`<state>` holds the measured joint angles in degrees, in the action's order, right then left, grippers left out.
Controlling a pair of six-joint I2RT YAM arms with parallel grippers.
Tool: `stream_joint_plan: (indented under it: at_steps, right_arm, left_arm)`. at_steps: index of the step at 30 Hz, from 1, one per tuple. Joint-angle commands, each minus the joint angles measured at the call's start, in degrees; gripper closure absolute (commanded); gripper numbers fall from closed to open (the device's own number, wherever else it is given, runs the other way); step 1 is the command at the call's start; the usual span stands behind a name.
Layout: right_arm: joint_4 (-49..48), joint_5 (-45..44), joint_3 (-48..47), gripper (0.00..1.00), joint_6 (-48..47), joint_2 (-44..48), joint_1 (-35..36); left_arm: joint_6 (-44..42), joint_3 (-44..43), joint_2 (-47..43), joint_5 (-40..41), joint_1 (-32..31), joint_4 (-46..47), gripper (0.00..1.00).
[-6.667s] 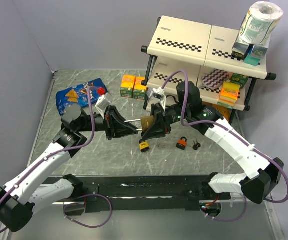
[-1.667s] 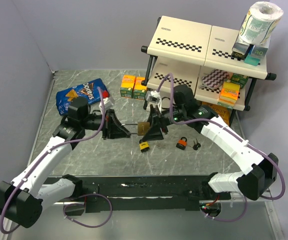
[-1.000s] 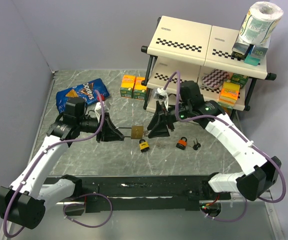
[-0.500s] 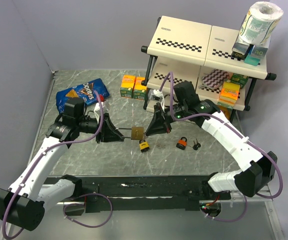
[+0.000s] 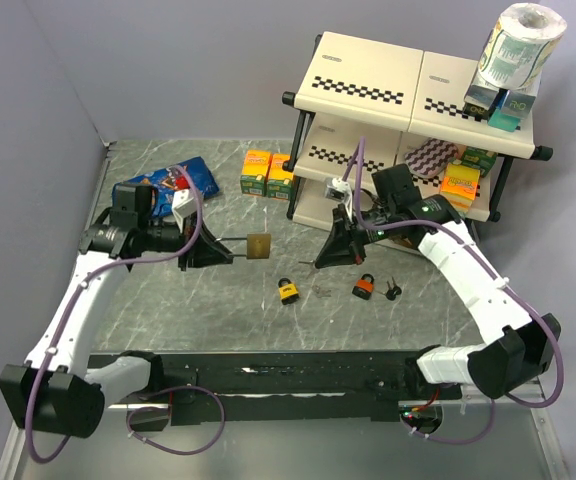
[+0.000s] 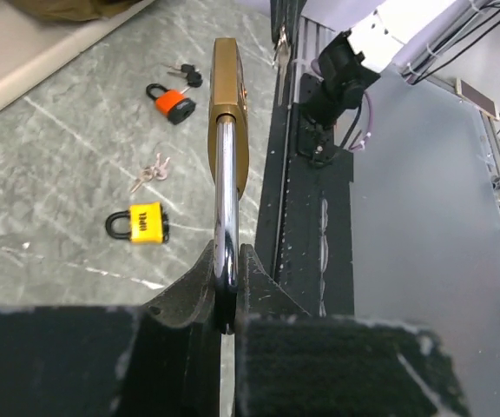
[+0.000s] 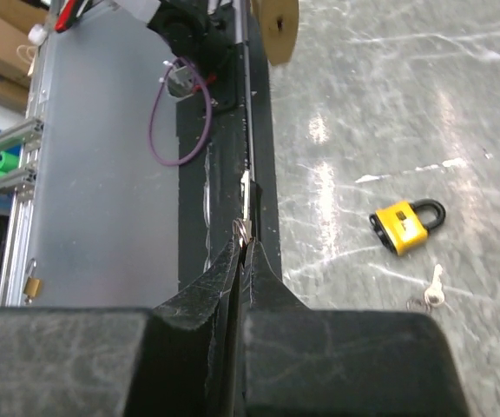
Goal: Lock with the key
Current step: Lock the lock, then place the key at the center of the board.
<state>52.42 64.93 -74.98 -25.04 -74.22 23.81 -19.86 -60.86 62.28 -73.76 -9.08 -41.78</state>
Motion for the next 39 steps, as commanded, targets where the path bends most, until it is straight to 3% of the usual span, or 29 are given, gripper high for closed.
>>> stream_joint_plan:
  at_steps: [1,3,5,8,18,36,39]
  right_arm:
    - [-2.1,-0.3,1.8,1.0,1.6,2.1,-0.8]
    - [-13.2,-4.3,4.6,1.0,10.6,2.1,0.8]
    - [-20.2,-10.4,7.1,1.0,15.0,0.0,3.8]
    - [-22.3,-16.4,5.0,1.0,17.5,-8.1,10.4]
    - [-33.3,-18.2,-1.7,1.0,28.1,-30.1,19.0]
    - [-38.9,-19.1,-4.5,1.0,33.3,-43.1,18.9]
    - [-39.5,-18.9,-4.6,0.81,34.0,-43.9,18.8]
  left_arm:
    - [-9.6,-4.3,2.7,-7.0,3.3,-8.0,0.99]
    - [-5.9,-3.4,3.7,-6.7,5.7,-3.6,0.99]
    - [4.5,-2.2,3.6,-3.9,7.2,2.9,0.99]
    - [21.7,3.2,0.7,4.9,11.0,18.1,0.99]
    - [26.0,5.8,0.6,7.4,16.5,15.3,0.99]
    - [23.4,9.2,-1.5,8.6,16.9,14.4,0.99]
    - [23.1,9.3,-1.4,8.6,16.9,14.1,0.99]
